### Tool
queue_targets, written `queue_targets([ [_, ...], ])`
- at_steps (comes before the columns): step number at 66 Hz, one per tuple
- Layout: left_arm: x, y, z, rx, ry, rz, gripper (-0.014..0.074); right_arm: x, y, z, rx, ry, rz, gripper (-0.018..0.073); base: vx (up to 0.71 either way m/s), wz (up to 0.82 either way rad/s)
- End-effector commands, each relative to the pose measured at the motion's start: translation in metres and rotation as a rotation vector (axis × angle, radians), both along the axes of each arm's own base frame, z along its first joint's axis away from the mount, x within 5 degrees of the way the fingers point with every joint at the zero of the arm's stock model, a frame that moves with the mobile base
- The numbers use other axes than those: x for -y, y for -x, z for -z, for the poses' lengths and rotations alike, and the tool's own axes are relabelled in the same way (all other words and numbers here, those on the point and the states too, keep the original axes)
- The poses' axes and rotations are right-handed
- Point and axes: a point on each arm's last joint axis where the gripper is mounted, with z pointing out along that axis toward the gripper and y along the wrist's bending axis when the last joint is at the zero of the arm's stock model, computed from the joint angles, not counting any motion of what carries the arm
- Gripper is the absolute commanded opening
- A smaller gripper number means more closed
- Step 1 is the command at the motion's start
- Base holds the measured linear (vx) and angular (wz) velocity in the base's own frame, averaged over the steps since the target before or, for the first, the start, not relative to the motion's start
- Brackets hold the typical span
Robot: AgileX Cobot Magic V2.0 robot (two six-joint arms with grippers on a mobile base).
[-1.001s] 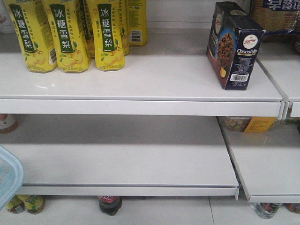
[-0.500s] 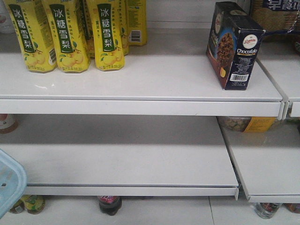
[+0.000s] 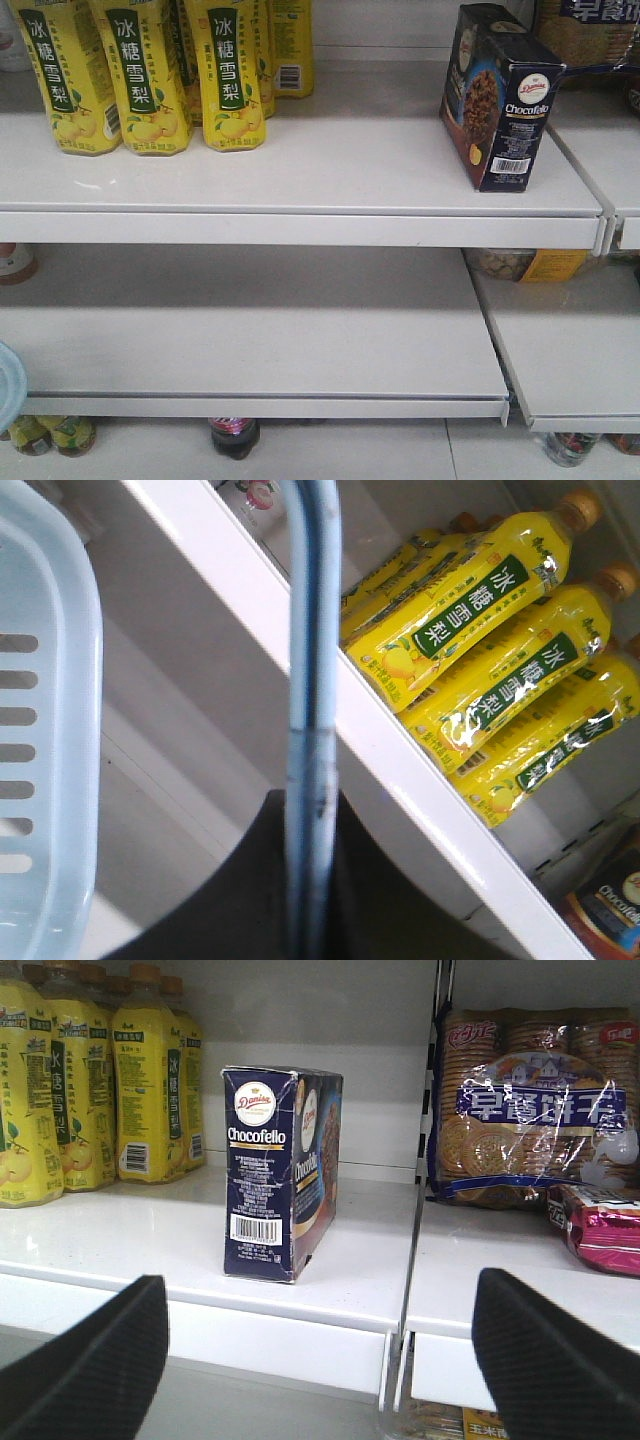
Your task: Left arm holds basket, right arm returns cookies
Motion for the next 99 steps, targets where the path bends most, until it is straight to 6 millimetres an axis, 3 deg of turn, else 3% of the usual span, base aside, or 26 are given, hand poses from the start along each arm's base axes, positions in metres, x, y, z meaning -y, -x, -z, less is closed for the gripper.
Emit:
queue_targets([
  [1, 0.001, 0.005, -0.020, 0.139, -0.115, -0.005, -0.0003, 0.002, 0.000, -0.010, 0.036, 0.020, 0.020, 0.0569, 0.00, 0.00],
  [26, -0.001, 0.005, -0.022, 0.136, -0.467, -0.089, -0.0003, 0.001, 0.000, -0.010, 0.036, 0.020, 0.018, 0.0569, 0.00, 0.00],
  [52, 0.000, 0.004, -0.016, 0.061, -0.722, -0.095, -0.0003, 0.001, 0.000, -0.010, 0.036, 0.020, 0.018, 0.0569, 0.00, 0.00],
  [99, 0.001, 0.003, -0.011, 0.015, -0.772, -0.067, -0.0003, 0.002, 0.000, -0.010, 0.036, 0.020, 0.021, 0.0569, 0.00, 0.00],
])
